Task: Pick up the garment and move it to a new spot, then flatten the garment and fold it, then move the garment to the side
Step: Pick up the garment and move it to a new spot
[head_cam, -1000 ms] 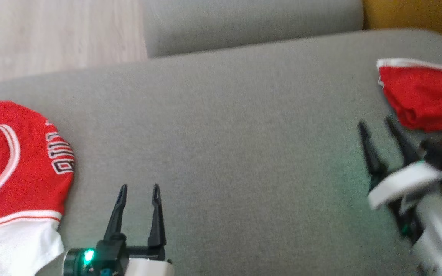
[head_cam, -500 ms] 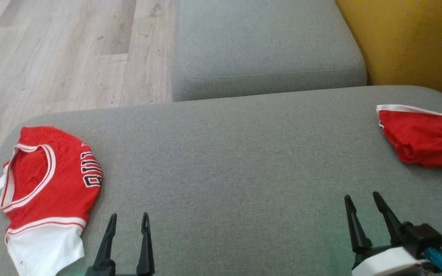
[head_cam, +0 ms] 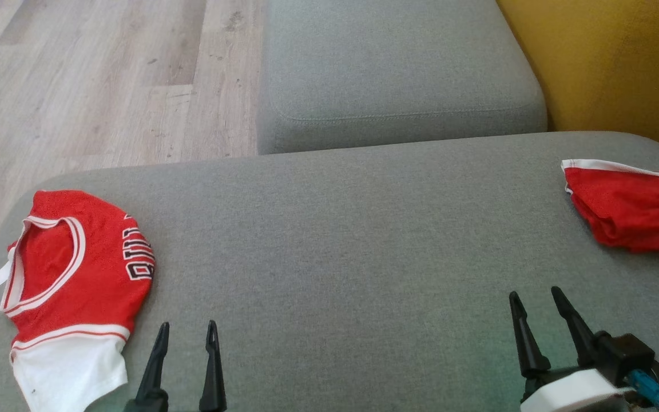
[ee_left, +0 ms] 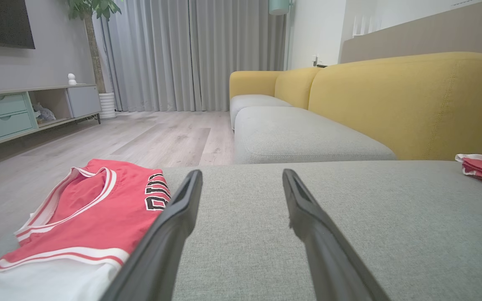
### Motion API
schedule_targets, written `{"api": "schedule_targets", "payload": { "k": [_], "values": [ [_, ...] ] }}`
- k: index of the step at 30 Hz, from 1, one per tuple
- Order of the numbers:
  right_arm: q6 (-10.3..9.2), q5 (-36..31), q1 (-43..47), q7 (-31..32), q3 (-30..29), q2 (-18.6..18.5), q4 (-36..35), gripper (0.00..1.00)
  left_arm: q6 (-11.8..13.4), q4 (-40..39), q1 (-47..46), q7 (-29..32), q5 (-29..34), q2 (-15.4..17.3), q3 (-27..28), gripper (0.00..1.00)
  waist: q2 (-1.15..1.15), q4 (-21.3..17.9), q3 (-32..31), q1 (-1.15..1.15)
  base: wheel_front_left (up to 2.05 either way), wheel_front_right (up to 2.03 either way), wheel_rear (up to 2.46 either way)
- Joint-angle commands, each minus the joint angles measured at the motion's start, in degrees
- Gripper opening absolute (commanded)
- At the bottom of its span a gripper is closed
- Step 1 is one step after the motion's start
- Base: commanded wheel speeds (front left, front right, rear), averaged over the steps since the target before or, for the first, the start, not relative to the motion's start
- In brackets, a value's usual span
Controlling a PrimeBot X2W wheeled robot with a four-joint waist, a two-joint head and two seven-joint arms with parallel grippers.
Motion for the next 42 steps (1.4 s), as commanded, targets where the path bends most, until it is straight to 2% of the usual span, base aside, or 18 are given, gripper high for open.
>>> {"api": "schedule_targets", "payload": {
  "k": [1, 10, 16, 22, 32, 33, 35, 42],
  "values": [
    [-0.04, 0.48, -2.17, -0.77, 1.27, -0.8, -1.87, 1.0, -0.07, -1.52, -2.14, -0.29, 0.04, -0.15, 1.83, 1.0, 0.0, 0.1, 0.03, 0.0, 0.0, 0.0, 0.0],
    [-0.04, 0.39, -2.39, -0.77, 0.95, -0.87, -1.93, 1.0, 0.37, -1.75, -2.49, -0.29, 0.27, -0.15, 1.74, 1.0, 0.0, 0.47, 0.46, 0.0, 0.0, 0.0, 0.0],
    [-0.04, -0.72, -1.97, -0.77, 0.35, -1.19, -1.91, 1.0, 0.81, -2.57, -3.21, -0.29, 0.31, -0.15, 1.72, 1.0, 0.0, 3.16, 1.25, 0.0, 0.0, 0.0, 0.0],
    [-0.04, -1.42, -1.64, -0.78, 0.14, -0.51, -2.35, 1.0, 1.19, -3.25, -3.93, -0.29, 0.63, -0.15, 1.91, 1.0, 0.0, 9.45, 2.24, 0.0, 0.0, 0.0, 0.0],
    [-0.04, -1.81, -2.39, -0.78, 1.35, 0.01, -3.13, 1.0, 1.38, -4.1, -4.47, -0.29, 1.12, -0.15, 3.87, 1.0, 0.0, 25.5, 4.78, 0.0, 0.0, 0.0, 0.0],
    [-0.04, -1.81, -2.39, -0.78, 1.35, 0.01, -3.13, 1.0, 1.38, -4.1, -4.47, -0.29, 1.12, -0.15, 3.87, 1.0, 0.0, 25.5, 4.78, 0.0, 0.0, 0.0, 0.0],
    [-0.04, -1.8, -3.37, -0.78, 2.69, -0.73, -3.07, 1.0, 1.96, -4.85, -3.99, -0.29, 0.92, -0.15, 4.61, 1.0, 0.0, 28.64, 6.25, 0.0, 0.0, 0.0, 0.0],
    [-0.04, -0.76, -6.75, -0.78, 6.39, -4.22, -2.12, 1.0, 4.29, -7.84, -3.43, -0.29, 0.11, -0.15, 5.92, 1.0, 0.0, 31.08, 9.78, 0.0, 0.0, 0.0, 0.0]
  ]
}}
